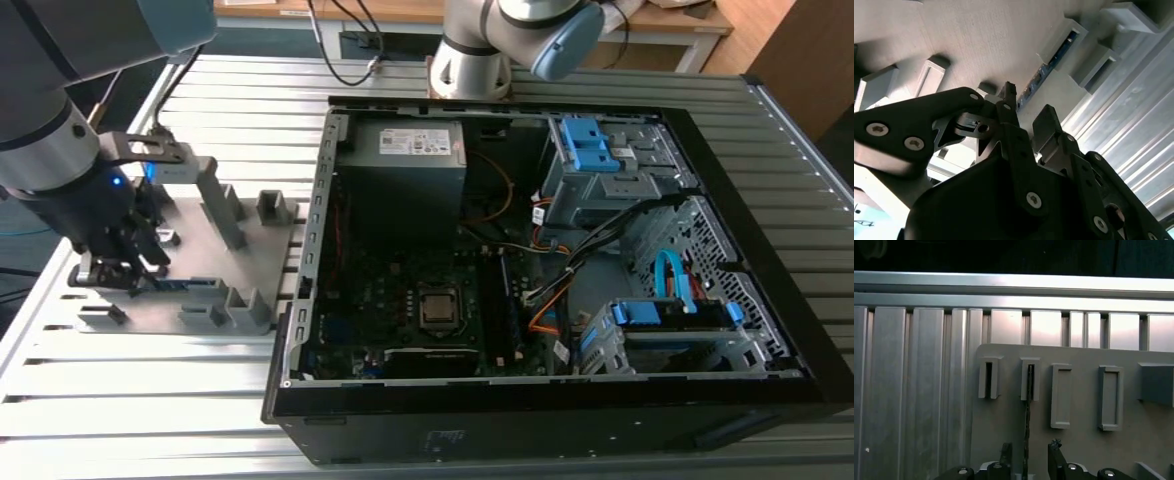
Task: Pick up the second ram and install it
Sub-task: 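Pick up the second ram and move it above second insertion slot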
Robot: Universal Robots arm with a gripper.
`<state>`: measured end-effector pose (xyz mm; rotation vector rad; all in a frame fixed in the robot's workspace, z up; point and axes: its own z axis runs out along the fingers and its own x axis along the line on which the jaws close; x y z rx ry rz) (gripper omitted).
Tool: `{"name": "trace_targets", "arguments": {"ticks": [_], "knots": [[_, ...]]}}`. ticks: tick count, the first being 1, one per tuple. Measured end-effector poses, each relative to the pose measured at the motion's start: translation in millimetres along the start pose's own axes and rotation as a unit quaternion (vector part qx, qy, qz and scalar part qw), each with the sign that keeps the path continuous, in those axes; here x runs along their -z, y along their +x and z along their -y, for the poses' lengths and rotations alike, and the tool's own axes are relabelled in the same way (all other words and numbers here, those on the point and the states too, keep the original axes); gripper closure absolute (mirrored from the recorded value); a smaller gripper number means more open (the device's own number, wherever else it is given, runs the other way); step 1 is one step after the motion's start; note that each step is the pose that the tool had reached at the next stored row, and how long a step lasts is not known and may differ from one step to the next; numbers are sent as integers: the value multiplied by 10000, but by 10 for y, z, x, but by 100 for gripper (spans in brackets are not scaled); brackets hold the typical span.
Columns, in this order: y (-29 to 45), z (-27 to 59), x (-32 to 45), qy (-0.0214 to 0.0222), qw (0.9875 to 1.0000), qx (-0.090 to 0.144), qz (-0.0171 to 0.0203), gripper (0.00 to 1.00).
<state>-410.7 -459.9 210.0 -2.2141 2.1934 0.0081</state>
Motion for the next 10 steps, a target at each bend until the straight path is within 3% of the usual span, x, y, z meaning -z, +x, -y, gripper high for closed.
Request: {"name": "trace_targets", "arguments": {"ticks": [10], "knots": [[18, -1, -179, -2, 10000, 58, 1, 59]]}}
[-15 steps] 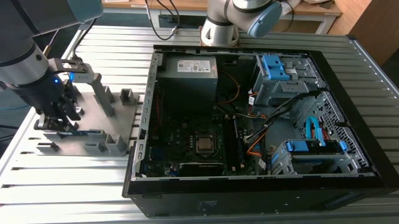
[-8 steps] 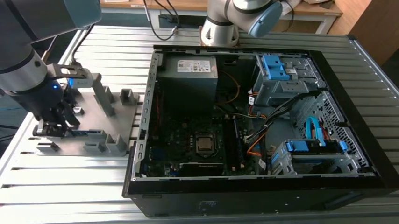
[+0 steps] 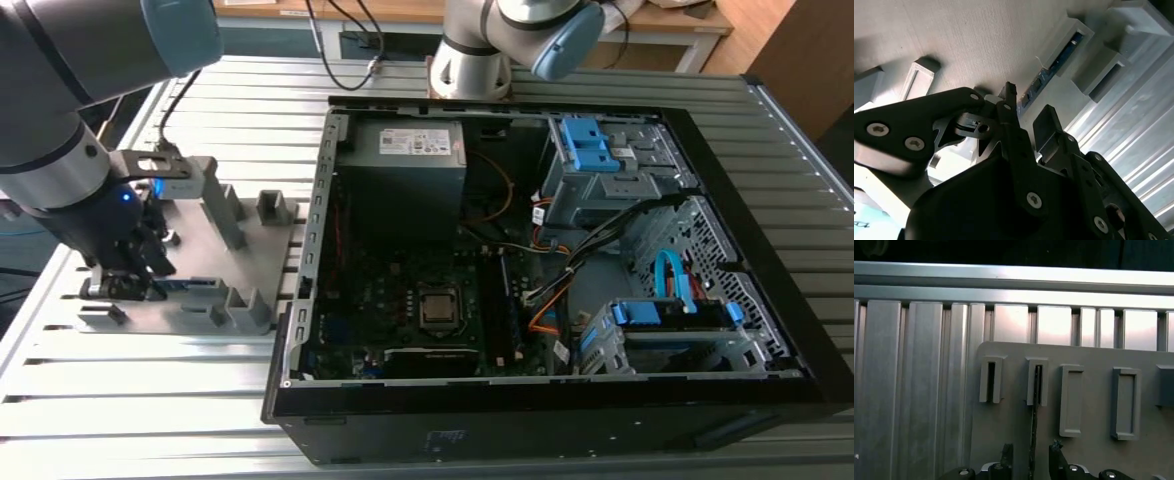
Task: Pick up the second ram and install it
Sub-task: 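Pick up the second ram and move it above second insertion slot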
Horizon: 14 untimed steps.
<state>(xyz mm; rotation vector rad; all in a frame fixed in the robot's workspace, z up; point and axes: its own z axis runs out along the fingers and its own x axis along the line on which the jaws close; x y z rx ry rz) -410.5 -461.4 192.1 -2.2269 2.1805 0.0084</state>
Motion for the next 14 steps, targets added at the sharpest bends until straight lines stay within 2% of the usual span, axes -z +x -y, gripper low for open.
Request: {"name": "trace_targets", "arguments": {"ticks": [7, 8, 11, 13, 14], "knots": [[0, 0, -1, 0, 10000, 5, 35, 60], [0, 0, -1, 0, 10000, 6, 41, 66], [0, 0, -2, 1, 10000, 7, 57, 72], [0, 0, -2, 1, 10000, 9, 68, 84], [0, 0, -2, 1, 10000, 9, 74, 86]]}}
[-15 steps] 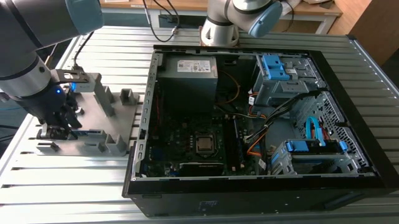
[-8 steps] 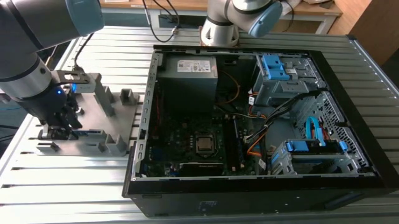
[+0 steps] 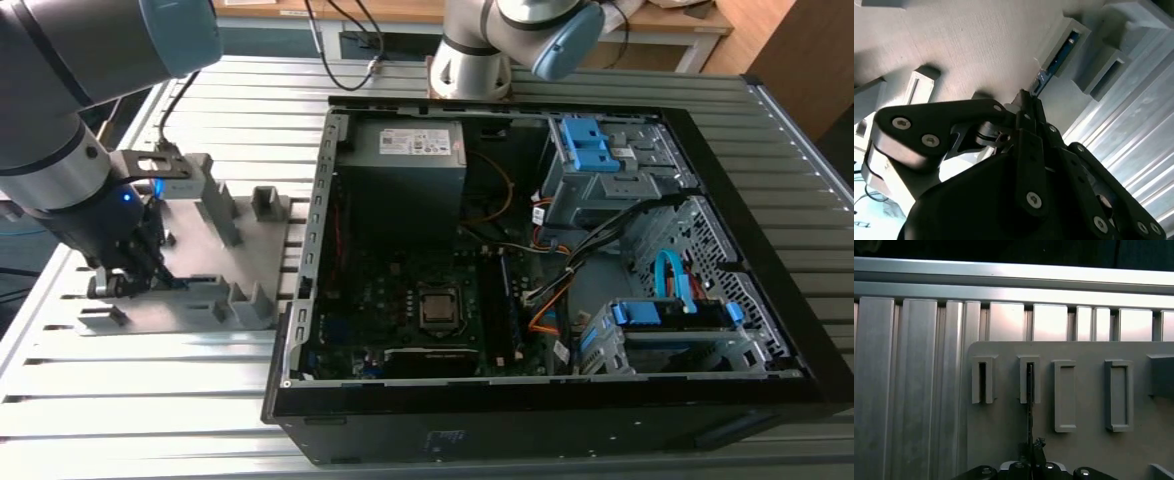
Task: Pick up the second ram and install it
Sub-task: 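Pick up the second ram and move it above second insertion slot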
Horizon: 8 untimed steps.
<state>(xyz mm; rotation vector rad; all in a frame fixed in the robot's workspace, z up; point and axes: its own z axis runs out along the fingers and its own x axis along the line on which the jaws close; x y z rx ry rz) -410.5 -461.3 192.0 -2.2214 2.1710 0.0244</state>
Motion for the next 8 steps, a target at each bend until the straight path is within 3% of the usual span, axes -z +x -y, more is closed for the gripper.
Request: {"name": "trace_targets", "arguments": {"ticks": [8], "knots": [[0, 0, 0, 1, 10000, 5, 44, 86]]}}
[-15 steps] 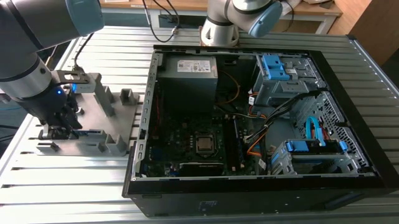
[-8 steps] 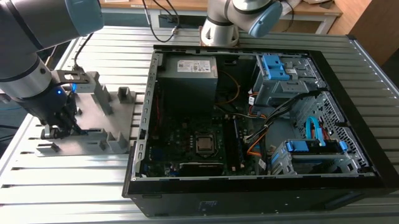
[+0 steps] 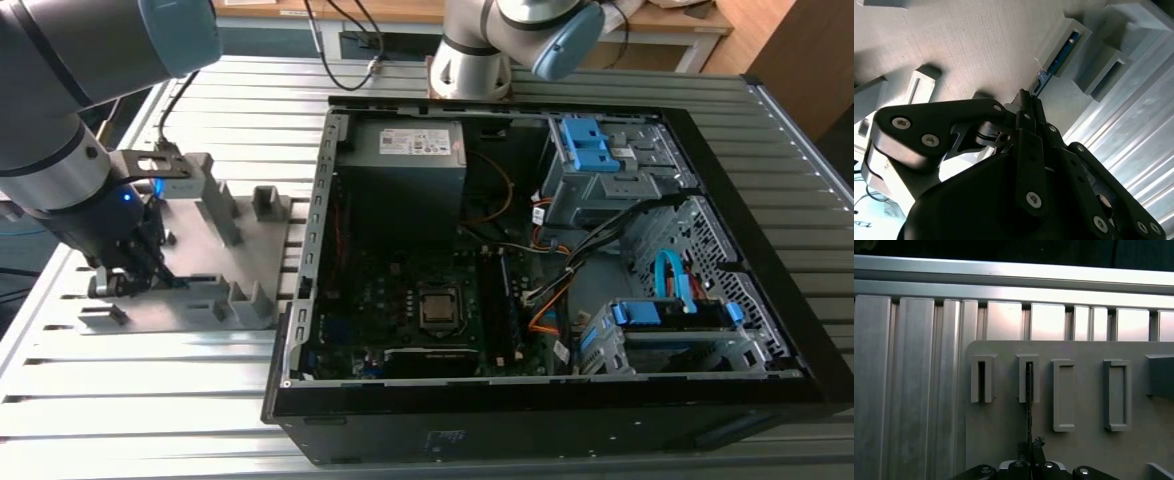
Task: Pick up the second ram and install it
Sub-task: 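Pick up the second ram and move it above second insertion slot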
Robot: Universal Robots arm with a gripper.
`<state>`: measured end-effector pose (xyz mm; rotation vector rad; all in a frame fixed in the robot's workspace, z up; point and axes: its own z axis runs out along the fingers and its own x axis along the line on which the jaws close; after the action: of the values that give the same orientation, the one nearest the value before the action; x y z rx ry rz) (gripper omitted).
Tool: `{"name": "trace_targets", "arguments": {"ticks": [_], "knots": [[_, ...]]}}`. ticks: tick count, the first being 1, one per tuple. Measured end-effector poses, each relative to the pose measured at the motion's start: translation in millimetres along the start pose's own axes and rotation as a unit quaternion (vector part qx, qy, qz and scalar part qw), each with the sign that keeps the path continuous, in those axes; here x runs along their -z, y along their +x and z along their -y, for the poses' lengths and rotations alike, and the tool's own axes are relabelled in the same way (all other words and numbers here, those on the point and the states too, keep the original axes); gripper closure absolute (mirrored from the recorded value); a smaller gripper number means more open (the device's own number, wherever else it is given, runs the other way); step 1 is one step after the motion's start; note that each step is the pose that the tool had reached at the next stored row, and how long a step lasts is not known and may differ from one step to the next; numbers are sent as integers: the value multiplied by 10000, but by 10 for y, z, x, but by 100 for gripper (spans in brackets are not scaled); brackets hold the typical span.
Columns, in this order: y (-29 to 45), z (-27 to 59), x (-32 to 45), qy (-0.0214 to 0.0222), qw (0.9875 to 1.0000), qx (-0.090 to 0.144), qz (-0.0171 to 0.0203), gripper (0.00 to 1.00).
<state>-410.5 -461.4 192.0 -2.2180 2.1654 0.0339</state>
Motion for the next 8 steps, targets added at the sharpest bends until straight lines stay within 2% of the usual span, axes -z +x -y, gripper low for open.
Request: {"name": "trace_targets", "arguments": {"ticks": [8], "knots": [[0, 0, 0, 1, 10000, 5, 44, 86]]}}
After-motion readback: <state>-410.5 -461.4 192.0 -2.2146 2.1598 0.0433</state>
